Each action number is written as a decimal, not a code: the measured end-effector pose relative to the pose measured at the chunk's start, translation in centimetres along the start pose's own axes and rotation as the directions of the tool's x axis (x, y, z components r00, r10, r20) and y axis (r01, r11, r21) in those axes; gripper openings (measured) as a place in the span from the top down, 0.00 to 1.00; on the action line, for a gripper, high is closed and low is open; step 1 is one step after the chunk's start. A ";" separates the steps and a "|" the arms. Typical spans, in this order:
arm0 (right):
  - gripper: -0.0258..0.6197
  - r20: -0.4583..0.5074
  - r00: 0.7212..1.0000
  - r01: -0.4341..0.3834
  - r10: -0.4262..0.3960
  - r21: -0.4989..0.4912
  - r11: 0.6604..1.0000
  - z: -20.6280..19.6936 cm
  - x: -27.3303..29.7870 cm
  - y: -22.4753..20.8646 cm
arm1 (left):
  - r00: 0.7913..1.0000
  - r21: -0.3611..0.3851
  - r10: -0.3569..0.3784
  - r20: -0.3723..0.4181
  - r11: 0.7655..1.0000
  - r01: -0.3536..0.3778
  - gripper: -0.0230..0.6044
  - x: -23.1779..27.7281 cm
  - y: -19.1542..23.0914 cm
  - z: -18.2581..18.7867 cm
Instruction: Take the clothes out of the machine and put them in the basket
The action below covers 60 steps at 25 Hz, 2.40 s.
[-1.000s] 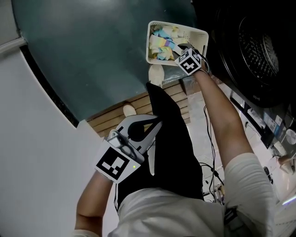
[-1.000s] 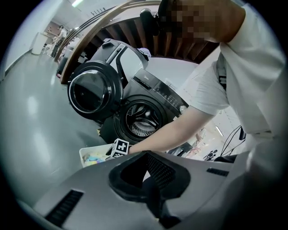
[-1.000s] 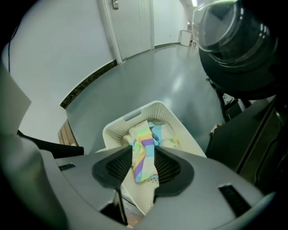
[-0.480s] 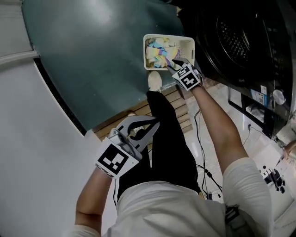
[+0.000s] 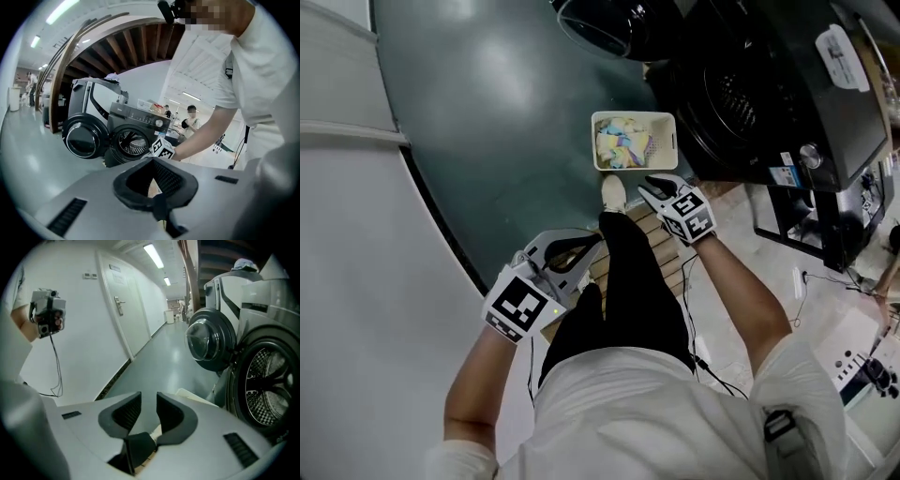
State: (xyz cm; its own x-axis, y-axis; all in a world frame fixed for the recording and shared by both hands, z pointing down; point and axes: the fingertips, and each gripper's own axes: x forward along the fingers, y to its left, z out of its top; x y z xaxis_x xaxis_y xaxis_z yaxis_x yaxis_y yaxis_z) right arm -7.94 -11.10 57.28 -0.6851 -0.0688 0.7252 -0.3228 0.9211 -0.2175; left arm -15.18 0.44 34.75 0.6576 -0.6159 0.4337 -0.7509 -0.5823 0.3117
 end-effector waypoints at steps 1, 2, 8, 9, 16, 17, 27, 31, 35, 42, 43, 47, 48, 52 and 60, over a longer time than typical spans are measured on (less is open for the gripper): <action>0.80 0.018 1.000 0.000 0.000 0.007 1.000 0.8 -1.4 1.0 | 1.000 0.020 0.005 0.002 1.000 -0.005 0.97 -0.7 -0.4 0.5; 0.83 0.038 0.999 0.003 -0.003 0.012 1.000 1.6 -2.8 1.9 | 1.000 0.037 0.012 0.005 0.999 -0.013 0.97 -1.5 -0.7 0.9; 0.93 0.175 0.984 0.029 -0.034 0.031 0.999 7.1 -10.3 6.5 | 0.999 0.084 0.052 0.010 0.995 -0.052 0.97 -5.3 -2.3 2.1; 0.94 0.200 0.979 0.032 -0.036 0.024 0.999 8.1 -11.2 7.0 | 0.998 0.095 0.061 0.011 0.994 -0.062 0.97 -5.9 -2.2 2.2; 0.95 0.290 0.957 0.004 -0.015 0.039 0.999 10.5 -17.6 13.3 | 0.995 -0.004 0.089 0.053 0.996 -0.089 0.97 -10.6 -5.0 2.0; 0.95 0.302 0.953 -0.001 -0.012 0.043 0.999 10.9 -18.3 14.2 | 0.994 -0.018 0.091 0.062 0.996 -0.090 0.97 -11.4 -5.3 2.1; 0.95 0.375 0.926 -0.045 0.048 -0.016 0.999 13.6 -24.2 22.0 | 0.983 -0.056 0.141 0.119 0.989 -0.135 0.97 -16.9 -8.5 2.7; 0.95 0.388 0.920 -0.032 0.049 -0.049 0.998 14.2 -25.4 23.4 | 0.981 -0.064 0.154 0.118 0.987 -0.148 0.97 -17.8 -9.2 2.1; 0.95 0.413 0.909 -0.033 0.058 -0.066 0.997 14.9 -26.5 24.7 | 0.973 -0.075 0.175 0.148 0.983 -0.165 0.97 -18.7 -10.1 2.6; 0.95 0.450 0.888 -0.042 0.096 -0.127 0.991 14.7 -27.4 27.0 | 0.968 -0.035 0.195 0.161 0.981 -0.192 0.97 -19.3 -12.0 2.6; 0.95 0.451 0.886 -0.049 0.104 -0.131 0.990 14.7 -27.4 27.2 | 0.966 -0.036 0.201 0.161 0.980 -0.198 0.97 -19.4 -12.2 2.5; 0.95 0.449 0.886 -0.063 0.120 -0.142 0.988 14.0 -27.5 27.7 | 0.962 -0.054 0.217 0.167 0.976 -0.211 0.97 -19.4 -12.6 1.7; 0.95 0.448 0.886 -0.065 0.123 -0.143 0.988 13.8 -27.5 27.8 | 0.960 -0.061 0.222 0.169 0.975 -0.214 0.97 -19.4 -12.7 1.5; 0.95 0.453 0.882 -0.069 0.129 -0.146 0.987 13.4 -27.9 27.7 | 0.957 -0.080 0.235 0.168 0.971 -0.225 0.97 -19.2 -12.9 1.0; 0.96 0.486 0.868 -0.051 0.102 -0.117 0.992 12.9 -28.9 27.2 | 0.966 -0.074 0.211 0.151 0.977 -0.202 0.97 -17.8 -13.3 0.8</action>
State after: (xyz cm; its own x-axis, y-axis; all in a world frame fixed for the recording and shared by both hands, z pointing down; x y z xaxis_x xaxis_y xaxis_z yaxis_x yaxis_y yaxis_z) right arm -5.33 10.97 22.00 -0.9448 -0.1519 0.2902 -0.2087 0.9621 -0.1758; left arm -16.84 18.76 22.22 0.4857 -0.7979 0.3571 -0.8707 -0.4051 0.2790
